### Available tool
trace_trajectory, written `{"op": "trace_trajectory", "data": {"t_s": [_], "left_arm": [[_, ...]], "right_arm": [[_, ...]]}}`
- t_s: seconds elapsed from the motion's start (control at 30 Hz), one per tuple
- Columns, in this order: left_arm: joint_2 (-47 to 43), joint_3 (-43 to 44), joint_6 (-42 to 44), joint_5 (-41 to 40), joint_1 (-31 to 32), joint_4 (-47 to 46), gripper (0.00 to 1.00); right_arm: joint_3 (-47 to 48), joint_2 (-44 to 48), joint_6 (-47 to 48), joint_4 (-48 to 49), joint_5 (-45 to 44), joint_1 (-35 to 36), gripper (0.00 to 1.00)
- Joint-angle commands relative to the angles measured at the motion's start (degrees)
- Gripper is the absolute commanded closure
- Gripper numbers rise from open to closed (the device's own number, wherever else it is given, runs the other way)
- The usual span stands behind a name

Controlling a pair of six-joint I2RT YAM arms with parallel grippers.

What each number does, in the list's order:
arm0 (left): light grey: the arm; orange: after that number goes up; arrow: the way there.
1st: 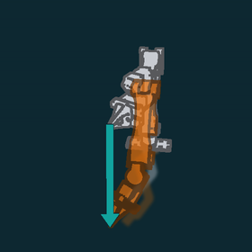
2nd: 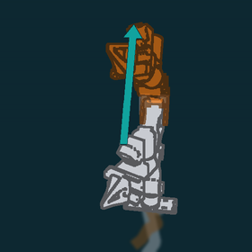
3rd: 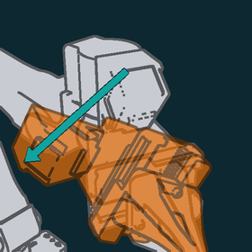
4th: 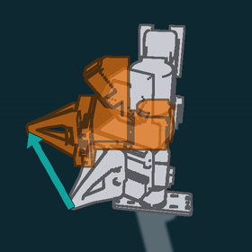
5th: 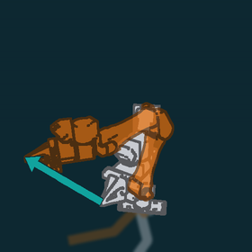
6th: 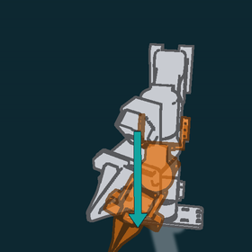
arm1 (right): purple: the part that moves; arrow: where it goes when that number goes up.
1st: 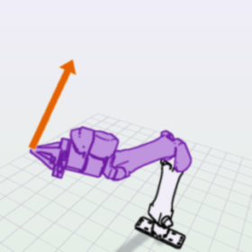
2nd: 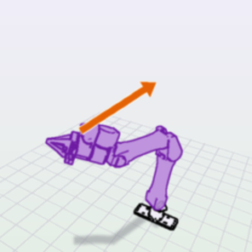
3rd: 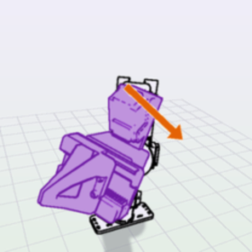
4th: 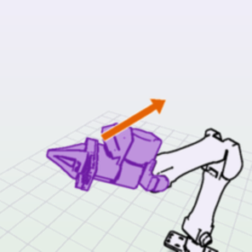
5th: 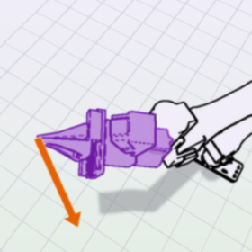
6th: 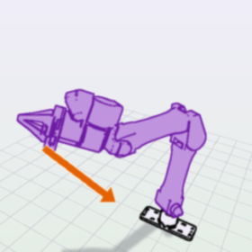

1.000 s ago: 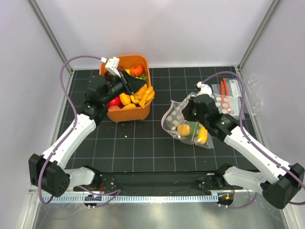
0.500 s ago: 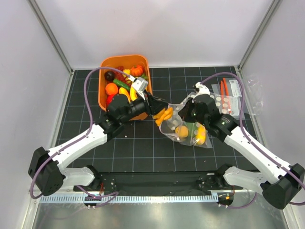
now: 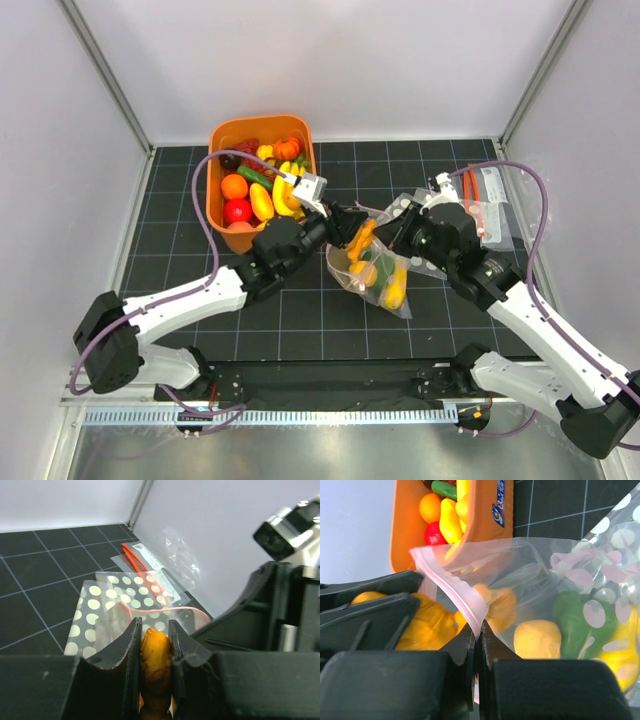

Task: Place the food in the zip-top bag and seal the zipper
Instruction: Place the fake vegetable in the zipper food storage bag.

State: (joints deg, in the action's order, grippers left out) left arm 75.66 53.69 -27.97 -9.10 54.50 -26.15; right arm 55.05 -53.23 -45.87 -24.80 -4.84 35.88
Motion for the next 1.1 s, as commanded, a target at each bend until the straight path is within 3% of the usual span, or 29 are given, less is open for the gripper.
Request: {"op": "trace_trajectory", "data": {"t_s": [0.0, 0.17, 0.2, 0.27, 0.3, 0.4, 0.87, 1.07], "left_arm": [[3.43, 0.79, 0.90, -7.94, 1.04, -6.54, 1.00], [11.34, 2.73, 0.46, -12.43, 3.07, -9.25, 1.00], [12.40, 3.00, 0.02, -12.69, 3.16, -9.62, 0.91], [13.72, 3.52, -1.12, -11.91, 3.16, -9.53, 0.61], [13.73, 3.61, -1.04, -11.03, 3.16, -9.62, 0.35], [11.81, 3.44, -1.21, -10.50, 3.42, -7.26, 0.07], [1.25, 8.88, -5.08, -5.23, 3.51, 20.59, 0.07], [-0.85, 10.64, -3.07, -3.02, 3.51, 23.51, 0.06]], "right_arm": [[1.73, 1.38, -3.96, 3.70, 0.18, 0.24, 0.99], [1.29, 3.21, -5.37, 3.70, -2.09, 0.24, 0.99], [1.03, 3.66, -5.46, 3.62, -2.80, 0.24, 0.99], [0.33, 4.71, -5.20, 3.44, -4.65, 0.24, 0.99], [0.32, 5.41, -4.94, 2.74, -5.43, 0.24, 0.99], [0.41, 6.38, -3.36, 1.08, -8.34, 0.24, 0.99], [-1.87, 8.06, 2.10, -1.31, -16.87, 0.24, 0.99], [-1.43, 6.48, 4.64, -0.96, -15.73, 0.24, 0.99]]}}
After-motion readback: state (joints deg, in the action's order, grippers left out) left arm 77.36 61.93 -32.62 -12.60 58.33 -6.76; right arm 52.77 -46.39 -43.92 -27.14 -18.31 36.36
